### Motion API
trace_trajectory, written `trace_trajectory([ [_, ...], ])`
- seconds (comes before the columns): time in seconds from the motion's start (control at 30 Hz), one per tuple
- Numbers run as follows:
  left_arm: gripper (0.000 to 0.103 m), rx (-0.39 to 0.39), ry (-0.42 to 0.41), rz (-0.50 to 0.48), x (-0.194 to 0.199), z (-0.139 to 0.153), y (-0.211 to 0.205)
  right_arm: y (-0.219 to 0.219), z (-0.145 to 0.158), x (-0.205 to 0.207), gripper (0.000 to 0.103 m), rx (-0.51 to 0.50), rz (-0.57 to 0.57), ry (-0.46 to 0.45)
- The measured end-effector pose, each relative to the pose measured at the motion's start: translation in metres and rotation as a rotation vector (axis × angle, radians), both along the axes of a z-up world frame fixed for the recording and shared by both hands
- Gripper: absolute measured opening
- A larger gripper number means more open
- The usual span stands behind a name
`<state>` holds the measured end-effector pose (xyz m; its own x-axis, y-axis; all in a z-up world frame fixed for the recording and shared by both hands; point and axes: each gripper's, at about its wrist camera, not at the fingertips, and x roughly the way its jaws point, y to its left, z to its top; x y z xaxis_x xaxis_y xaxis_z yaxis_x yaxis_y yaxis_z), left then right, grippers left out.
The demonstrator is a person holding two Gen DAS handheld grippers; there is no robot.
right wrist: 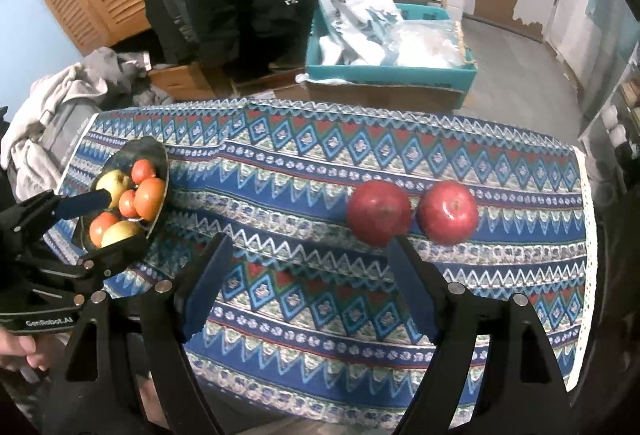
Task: Organize fruits
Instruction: 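Move both open tools back to the two red apples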
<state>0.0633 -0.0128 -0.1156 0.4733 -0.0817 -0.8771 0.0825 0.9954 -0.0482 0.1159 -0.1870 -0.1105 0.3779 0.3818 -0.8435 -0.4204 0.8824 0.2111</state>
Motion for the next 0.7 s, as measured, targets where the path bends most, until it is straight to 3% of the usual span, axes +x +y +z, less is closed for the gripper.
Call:
trace_trajectory([
  [0.37, 0.081, 0.028, -0.001, -0.093, 0.018, 0.004, -0.042, -0.039, -0.002, 0.014, 0.081, -0.116, 0.017, 0.015],
  [0.7, 0.081, -0.019, 0.07, -0.155, 0.056, -0.003, -0.071, -0.07, -0.001, 0.059, 0.081, -0.161, 0.086, 0.065],
])
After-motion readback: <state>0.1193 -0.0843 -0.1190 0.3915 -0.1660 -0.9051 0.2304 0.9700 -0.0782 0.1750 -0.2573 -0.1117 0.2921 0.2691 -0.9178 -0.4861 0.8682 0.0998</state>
